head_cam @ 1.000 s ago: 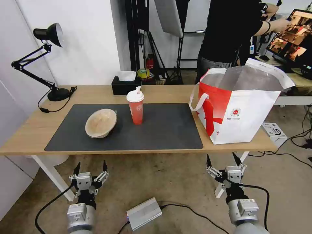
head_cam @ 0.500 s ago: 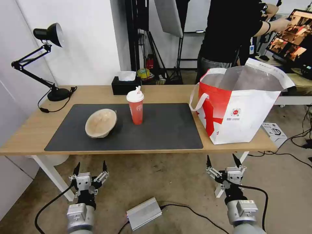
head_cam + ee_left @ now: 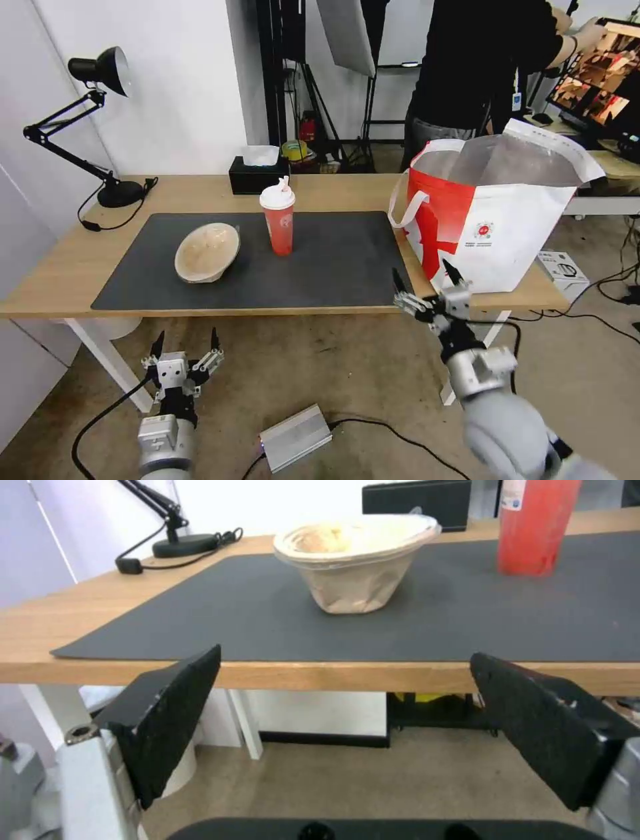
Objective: Pick up the trash from the table and place it into the takeout bag.
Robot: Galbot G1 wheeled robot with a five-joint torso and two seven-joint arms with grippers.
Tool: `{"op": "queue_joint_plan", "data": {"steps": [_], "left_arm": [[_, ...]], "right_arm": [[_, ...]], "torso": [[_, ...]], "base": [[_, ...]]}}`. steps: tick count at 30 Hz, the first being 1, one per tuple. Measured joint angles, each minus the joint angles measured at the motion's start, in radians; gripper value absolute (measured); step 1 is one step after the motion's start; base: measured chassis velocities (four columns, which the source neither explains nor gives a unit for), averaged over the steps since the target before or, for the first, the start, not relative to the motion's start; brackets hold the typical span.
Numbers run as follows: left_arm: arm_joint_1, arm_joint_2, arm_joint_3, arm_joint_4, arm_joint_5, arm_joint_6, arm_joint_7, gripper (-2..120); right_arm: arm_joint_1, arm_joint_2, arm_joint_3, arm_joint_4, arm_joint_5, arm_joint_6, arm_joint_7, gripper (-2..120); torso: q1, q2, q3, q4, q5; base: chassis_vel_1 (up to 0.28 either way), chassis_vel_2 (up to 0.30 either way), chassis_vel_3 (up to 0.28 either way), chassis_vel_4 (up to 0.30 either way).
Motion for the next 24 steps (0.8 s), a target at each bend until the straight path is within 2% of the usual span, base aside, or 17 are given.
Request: {"op": "queue_joint_plan", "data": {"steps": [8, 12, 14, 15, 24], "left_arm": [[-0.002, -0.002, -0.003, -0.002, 0.000, 0.001, 0.001, 100], [-0.010, -0.002, -0.006, 0.004, 0.001, 0.002, 0.001, 100], [-0.011, -0.002, -0.007, 0.006, 0.001, 0.002, 0.001, 100], [-0.013, -0.002, -0.008, 0.009, 0.001, 0.002, 0.001, 100], [-0.016, -0.003, -0.018, 0.013, 0.000, 0.002, 0.001, 100]], "right_arm": [[0.221, -0.044, -0.162, -0.035, 0.150, -0.055, -0.021, 100], [0.368, -0.062, -0.264, -0.065, 0.282, -0.100, -0.103, 100], [0.391, -0.062, -0.284, -0.070, 0.303, -0.109, -0.111, 100], [0.437, -0.056, -0.319, -0.081, 0.347, -0.130, -0.118, 100], [0.641, 0.006, -0.467, -0.199, 0.413, -0.181, -0.153, 100]], "torso": [[0.000, 0.000, 0.000, -0.0001, 0.0000], [0.000, 0.000, 0.000, 0.0000, 0.0000], [0.000, 0.000, 0.000, -0.0001, -0.0002], [0.000, 0.000, 0.000, -0.0003, -0.0001], [0.000, 0.000, 0.000, -0.0001, 0.0000]], "base": [[0.000, 0.000, 0.000, 0.000], [0.000, 0.000, 0.000, 0.000], [0.000, 0.000, 0.000, 0.000], [0.000, 0.000, 0.000, 0.000], [0.000, 0.000, 0.000, 0.000]]}}
